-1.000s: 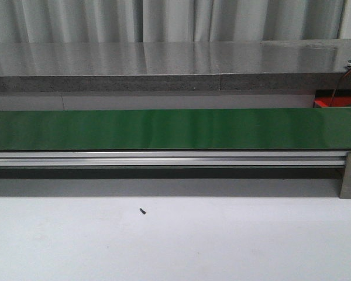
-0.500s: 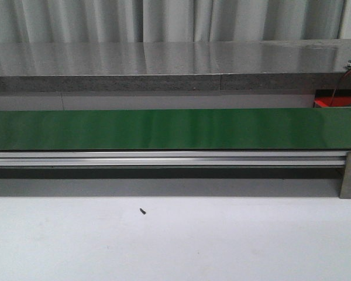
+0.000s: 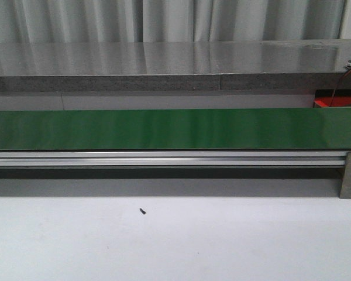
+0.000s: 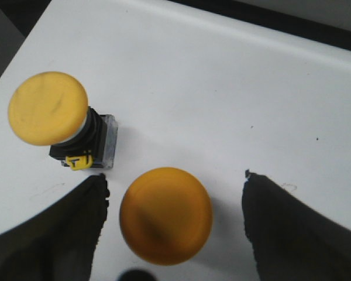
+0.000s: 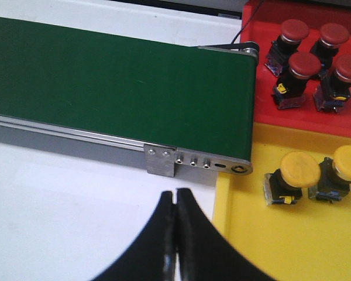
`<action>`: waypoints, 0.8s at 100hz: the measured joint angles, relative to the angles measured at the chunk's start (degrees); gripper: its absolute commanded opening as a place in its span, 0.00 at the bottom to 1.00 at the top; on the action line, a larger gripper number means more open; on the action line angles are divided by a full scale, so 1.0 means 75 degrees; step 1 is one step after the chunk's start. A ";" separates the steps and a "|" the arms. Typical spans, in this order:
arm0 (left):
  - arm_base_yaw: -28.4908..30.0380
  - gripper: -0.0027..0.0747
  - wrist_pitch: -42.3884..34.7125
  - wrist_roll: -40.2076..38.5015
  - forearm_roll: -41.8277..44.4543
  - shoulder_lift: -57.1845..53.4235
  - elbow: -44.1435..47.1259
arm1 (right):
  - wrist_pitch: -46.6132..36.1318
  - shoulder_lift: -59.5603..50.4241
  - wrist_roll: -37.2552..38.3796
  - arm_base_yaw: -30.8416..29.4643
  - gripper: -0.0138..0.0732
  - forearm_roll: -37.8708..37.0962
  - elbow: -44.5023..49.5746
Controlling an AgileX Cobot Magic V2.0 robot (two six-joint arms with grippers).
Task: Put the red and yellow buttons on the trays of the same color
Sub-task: 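Lower the open left gripper over a yellow button and grasp it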
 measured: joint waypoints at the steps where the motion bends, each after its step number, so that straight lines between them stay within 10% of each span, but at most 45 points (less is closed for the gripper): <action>1: 0.0000 0.66 0.0000 0.0000 0.0000 0.0000 0.0000 | 0.0000 0.0000 0.0000 0.0000 0.05 0.0000 0.0000; 80: 0.0000 0.63 -0.0299 0.0000 0.0000 0.0344 0.0000 | 0.0000 0.0000 0.0000 0.0000 0.05 0.0000 0.0000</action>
